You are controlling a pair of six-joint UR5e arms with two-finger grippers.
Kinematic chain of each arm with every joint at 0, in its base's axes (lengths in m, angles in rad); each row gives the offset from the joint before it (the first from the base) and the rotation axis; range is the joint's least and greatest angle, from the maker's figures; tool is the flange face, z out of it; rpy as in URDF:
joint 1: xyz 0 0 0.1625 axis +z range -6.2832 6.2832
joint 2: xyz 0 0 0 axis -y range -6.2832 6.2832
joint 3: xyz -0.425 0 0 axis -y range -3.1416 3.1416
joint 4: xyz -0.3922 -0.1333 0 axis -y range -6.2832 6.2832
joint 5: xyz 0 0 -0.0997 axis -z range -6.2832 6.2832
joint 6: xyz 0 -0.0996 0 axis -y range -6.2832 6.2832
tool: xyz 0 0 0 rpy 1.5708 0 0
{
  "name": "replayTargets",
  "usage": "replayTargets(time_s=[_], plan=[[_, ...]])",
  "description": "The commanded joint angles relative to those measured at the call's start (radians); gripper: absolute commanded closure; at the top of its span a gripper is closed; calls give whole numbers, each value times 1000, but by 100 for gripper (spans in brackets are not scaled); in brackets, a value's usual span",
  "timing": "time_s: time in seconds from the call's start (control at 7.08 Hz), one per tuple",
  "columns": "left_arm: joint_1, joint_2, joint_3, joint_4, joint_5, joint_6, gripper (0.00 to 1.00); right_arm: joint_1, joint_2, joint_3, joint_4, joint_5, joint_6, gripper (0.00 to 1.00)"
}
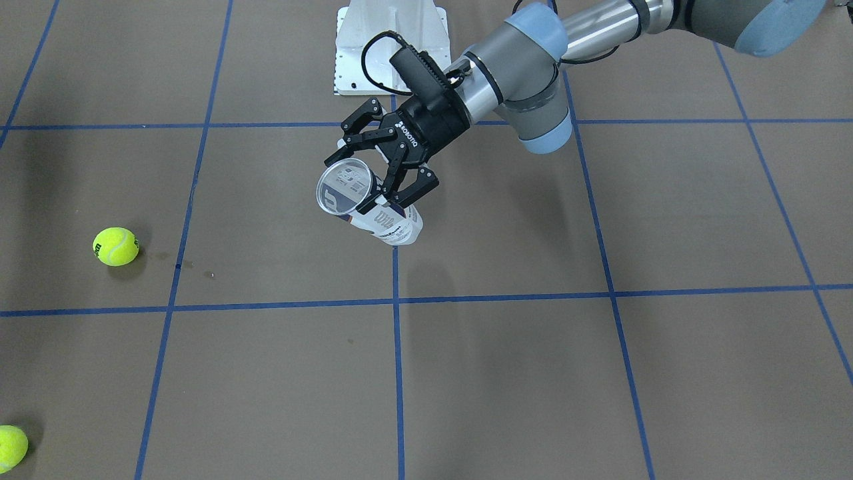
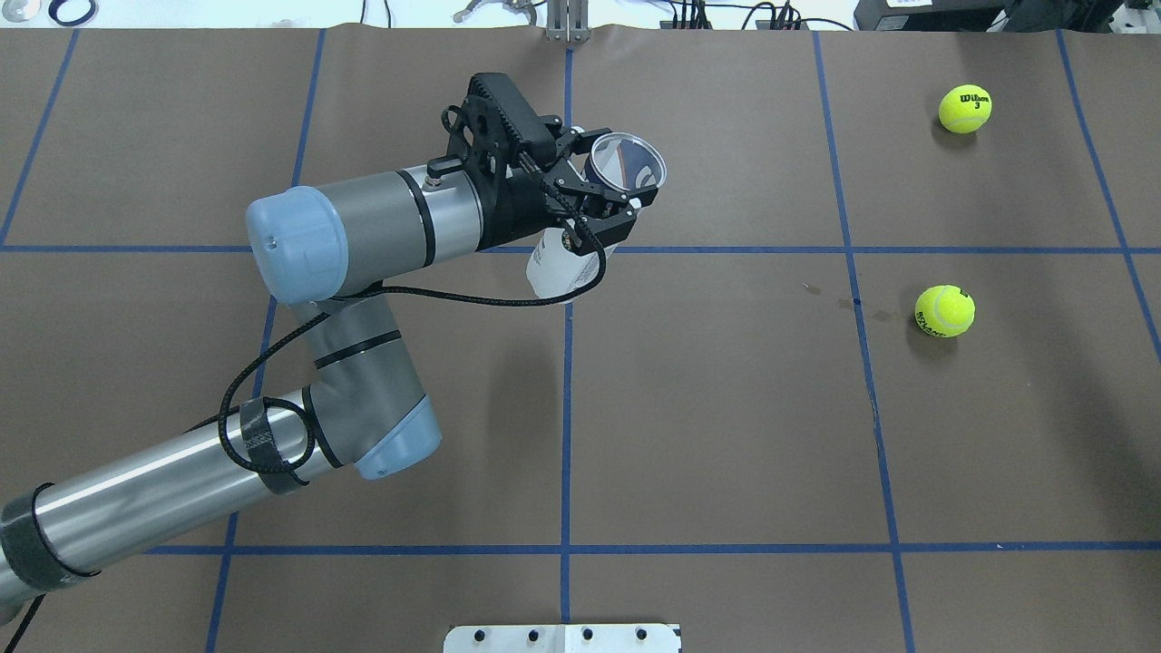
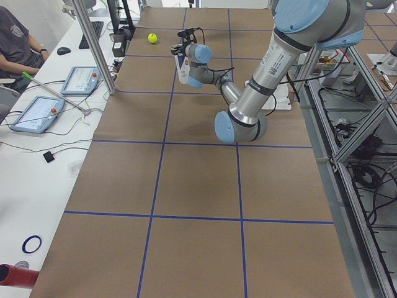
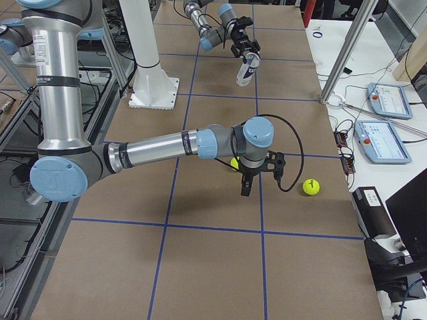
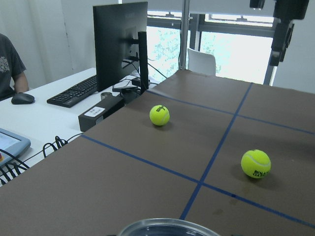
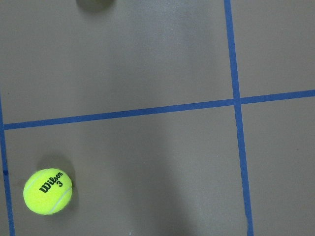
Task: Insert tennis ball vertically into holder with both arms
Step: 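Lift the can with the left gripper and rotate it upright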
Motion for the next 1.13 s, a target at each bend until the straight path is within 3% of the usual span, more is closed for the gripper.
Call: replayTargets(time_s=[0.0, 0.28, 0.71, 0.99], plan=[[19, 4, 51, -153, 72, -13, 61, -3, 6, 1, 0, 0, 9, 0], [121, 30, 129, -346, 226, -9, 61, -6, 16, -2, -2, 0, 25, 0], [142, 67, 157, -466, 235, -10, 61, -6, 16, -2, -2, 0, 26, 0], [143, 70, 160, -473, 249, -6, 56, -7, 18, 0, -2, 0, 26, 0]])
